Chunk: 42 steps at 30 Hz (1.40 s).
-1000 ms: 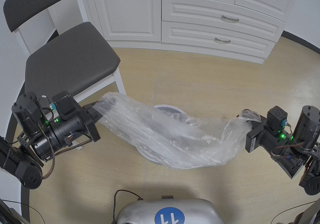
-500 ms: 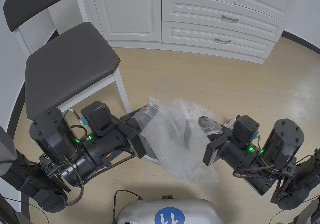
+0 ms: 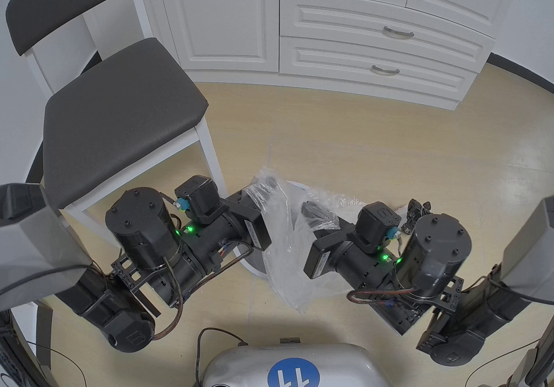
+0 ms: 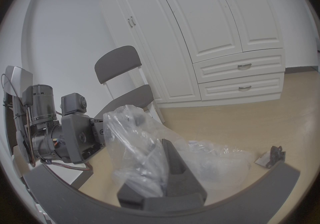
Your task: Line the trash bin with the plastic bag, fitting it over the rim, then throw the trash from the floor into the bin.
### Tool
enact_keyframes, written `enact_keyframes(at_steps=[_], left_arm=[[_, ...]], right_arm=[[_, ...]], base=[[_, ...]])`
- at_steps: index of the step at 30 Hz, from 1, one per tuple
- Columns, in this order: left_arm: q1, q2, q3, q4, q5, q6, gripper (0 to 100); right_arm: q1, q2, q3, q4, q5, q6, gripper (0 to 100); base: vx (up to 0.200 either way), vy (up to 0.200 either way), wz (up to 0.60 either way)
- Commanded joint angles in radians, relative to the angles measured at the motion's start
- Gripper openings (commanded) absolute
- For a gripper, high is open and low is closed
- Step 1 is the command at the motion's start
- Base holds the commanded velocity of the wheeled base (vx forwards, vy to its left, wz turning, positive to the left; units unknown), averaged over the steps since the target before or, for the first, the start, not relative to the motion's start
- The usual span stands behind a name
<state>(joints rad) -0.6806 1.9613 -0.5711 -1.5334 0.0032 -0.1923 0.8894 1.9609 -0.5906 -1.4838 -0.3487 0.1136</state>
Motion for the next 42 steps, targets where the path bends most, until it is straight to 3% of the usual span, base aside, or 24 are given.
enact_keyframes(at_steps=[1, 17, 32, 42], left_arm=[[0.052, 0.077, -0.043, -0.001, 0.001, -0.001, 0], [0.096, 0.13, -0.084, -0.001, 0.004, 0.001, 0], [0.113, 0.215, -0.118, -0.001, 0.0, -0.001, 0], [0.121, 0.09, -0.079, 0.001, -0.002, -0.001, 0]], right_arm=[[-0.043, 0.118, -0.058, -0.038, 0.022, 0.015, 0], [-0.119, 0.273, -0.195, -0.078, 0.059, 0.121, 0], [-0.184, 0.395, -0.278, -0.069, 0.076, 0.135, 0], [-0.119, 0.392, -0.279, -0.058, 0.071, 0.189, 0]], base=[[0.0, 0.0, 0.0], [0.0, 0.0, 0.0], [0.0, 0.0, 0.0], [0.0, 0.0, 0.0]])
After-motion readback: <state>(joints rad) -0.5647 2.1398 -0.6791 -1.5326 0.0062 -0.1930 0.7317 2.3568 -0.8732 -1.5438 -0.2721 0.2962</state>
